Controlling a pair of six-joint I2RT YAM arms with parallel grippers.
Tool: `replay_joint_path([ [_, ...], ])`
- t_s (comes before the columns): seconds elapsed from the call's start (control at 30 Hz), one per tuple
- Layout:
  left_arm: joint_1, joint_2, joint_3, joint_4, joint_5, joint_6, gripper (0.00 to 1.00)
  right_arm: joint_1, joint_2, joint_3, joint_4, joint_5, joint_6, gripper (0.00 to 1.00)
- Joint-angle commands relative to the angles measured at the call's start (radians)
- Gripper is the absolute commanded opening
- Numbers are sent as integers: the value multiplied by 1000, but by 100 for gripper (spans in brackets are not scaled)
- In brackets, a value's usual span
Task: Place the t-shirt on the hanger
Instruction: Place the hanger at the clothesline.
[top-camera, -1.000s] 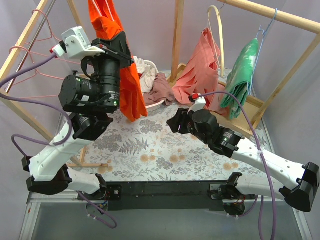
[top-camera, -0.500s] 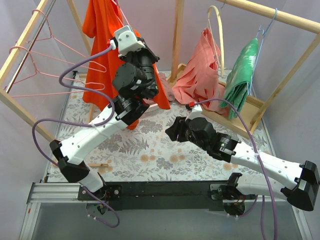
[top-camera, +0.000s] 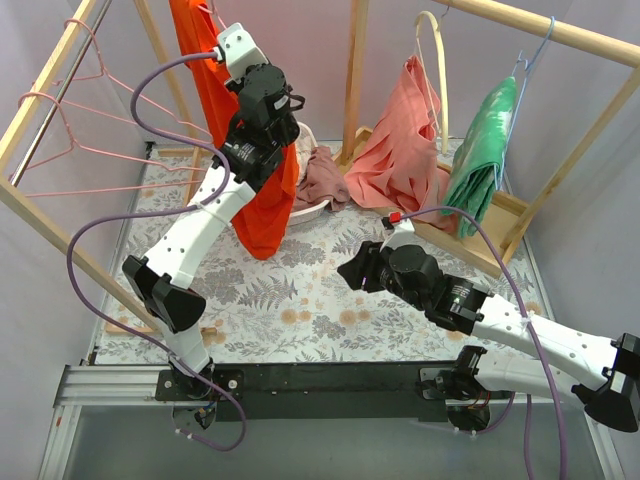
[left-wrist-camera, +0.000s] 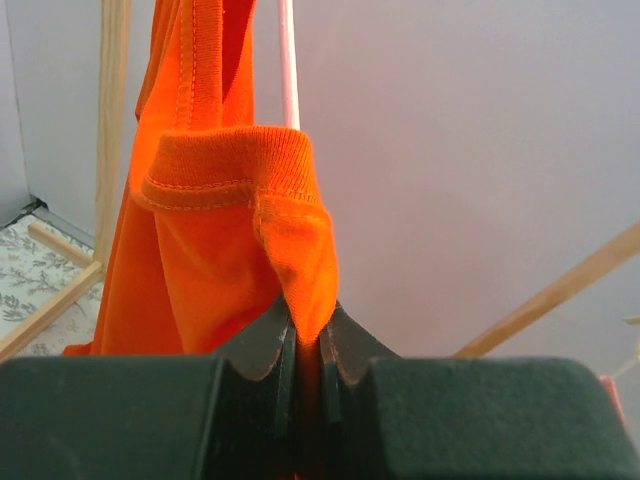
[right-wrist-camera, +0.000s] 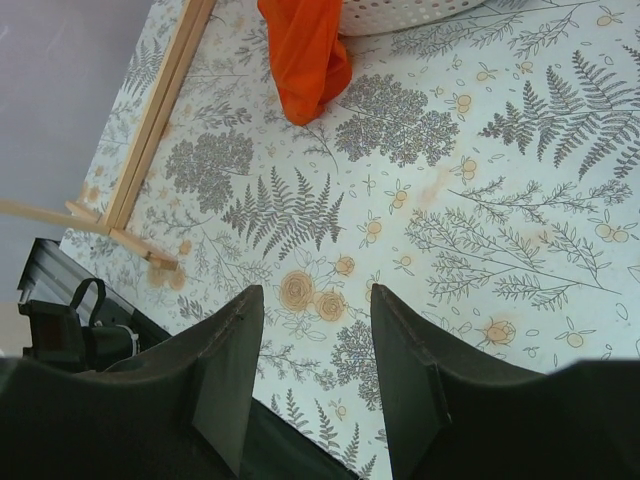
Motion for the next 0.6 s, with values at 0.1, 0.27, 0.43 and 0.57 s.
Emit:
replay_joint_path([
  [0.1,91,-11,39,-111,37,-126,0,5,2,1,15,-3,14,54],
  [0.27,216,-26,16,-221,109,-252,0,5,15,17,15,-15,4,54],
  [0.43,288,-19,21,-252,149,-289,0,5,19,21,6,-7,-4,54],
  [0.57,315,3,42,-273,155,-291,0,5,22,17,3,-7,-7,54],
])
